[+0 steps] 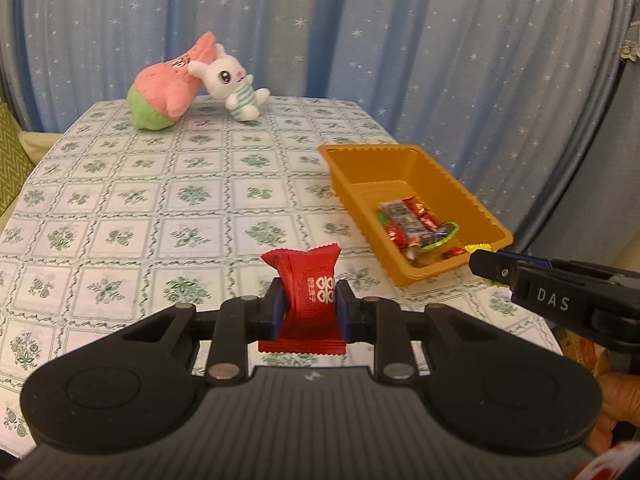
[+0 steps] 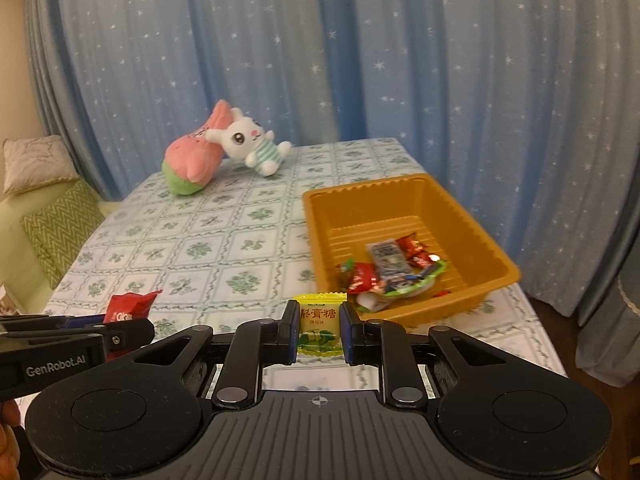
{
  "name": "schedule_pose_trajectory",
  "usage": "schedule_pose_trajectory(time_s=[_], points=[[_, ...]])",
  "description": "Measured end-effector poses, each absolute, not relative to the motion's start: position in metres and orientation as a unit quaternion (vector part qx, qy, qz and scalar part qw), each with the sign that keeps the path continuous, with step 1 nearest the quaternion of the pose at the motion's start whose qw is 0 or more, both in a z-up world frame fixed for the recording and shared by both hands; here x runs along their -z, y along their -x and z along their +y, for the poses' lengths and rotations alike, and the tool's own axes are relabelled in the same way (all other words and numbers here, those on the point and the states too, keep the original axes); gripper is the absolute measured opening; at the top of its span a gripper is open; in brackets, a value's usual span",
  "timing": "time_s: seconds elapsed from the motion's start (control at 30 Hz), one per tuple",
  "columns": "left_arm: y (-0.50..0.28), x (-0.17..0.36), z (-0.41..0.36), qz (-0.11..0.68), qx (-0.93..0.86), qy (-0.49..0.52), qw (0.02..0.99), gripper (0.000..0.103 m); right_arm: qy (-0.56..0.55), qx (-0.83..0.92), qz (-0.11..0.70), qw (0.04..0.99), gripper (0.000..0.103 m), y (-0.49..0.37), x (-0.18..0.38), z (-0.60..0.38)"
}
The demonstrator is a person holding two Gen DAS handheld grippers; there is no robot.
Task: Organize snacks
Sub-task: 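Carry the red candy and yellow packet up over the orange tray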
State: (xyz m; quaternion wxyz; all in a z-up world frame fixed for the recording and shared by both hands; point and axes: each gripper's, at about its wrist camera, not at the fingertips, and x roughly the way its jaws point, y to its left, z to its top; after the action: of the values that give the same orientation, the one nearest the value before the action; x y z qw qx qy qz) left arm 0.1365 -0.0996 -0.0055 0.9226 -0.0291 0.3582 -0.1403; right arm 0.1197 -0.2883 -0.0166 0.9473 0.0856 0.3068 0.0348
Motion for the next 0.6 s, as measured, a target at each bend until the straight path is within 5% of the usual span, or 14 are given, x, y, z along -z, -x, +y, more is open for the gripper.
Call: schedule_pose_trajectory(time_s=[0.6], points=[[-0.146, -0.001, -0.153, 0.353, 0.192, 0.015, 0.916, 0.023, -0.1, 0.003, 0.301, 0.948, 0.021, -0.107, 0.012, -0.329]])
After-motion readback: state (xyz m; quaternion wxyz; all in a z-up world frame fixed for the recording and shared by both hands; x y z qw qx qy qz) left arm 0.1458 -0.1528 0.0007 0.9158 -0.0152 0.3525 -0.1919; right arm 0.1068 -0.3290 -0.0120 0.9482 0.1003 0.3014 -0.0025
